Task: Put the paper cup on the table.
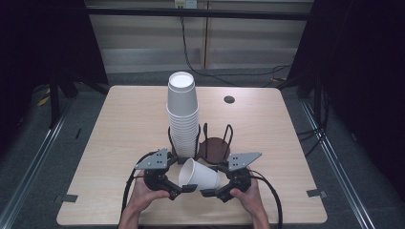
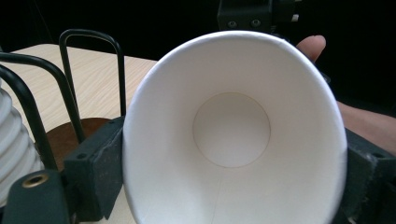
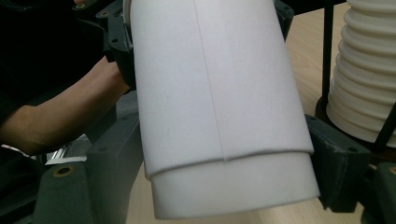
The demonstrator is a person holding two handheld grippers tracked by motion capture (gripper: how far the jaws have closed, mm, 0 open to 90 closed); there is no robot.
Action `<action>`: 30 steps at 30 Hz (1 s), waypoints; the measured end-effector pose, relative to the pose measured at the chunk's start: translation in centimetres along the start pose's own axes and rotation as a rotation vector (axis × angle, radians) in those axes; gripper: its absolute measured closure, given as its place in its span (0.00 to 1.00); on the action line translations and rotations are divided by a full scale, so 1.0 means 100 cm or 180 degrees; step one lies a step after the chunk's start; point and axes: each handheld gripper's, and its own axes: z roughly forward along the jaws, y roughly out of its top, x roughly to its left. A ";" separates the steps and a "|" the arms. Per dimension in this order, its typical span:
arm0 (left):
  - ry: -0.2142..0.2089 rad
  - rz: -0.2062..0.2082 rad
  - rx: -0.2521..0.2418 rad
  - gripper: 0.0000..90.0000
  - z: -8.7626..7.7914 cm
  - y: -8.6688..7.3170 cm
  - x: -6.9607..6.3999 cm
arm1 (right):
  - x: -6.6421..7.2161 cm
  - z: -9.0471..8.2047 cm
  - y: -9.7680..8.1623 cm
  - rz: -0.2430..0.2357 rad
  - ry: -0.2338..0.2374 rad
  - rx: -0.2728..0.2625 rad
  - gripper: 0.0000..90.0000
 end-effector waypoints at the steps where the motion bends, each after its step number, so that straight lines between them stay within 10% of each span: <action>1: -0.0005 0.0001 0.0002 0.14 0.000 0.000 0.000 | 0.000 0.000 0.000 0.0004 0.0003 -0.0008 0.23; 23: 0.0193 -0.0124 0.0097 0.14 -0.011 -0.002 0.005 | 0.003 -0.014 -0.010 0.0048 -0.0424 -0.0341 0.14; 30: 0.0244 -0.0117 0.0152 0.14 -0.018 0.001 0.004 | 0.007 -0.022 -0.011 0.0072 -0.0786 -0.0506 0.14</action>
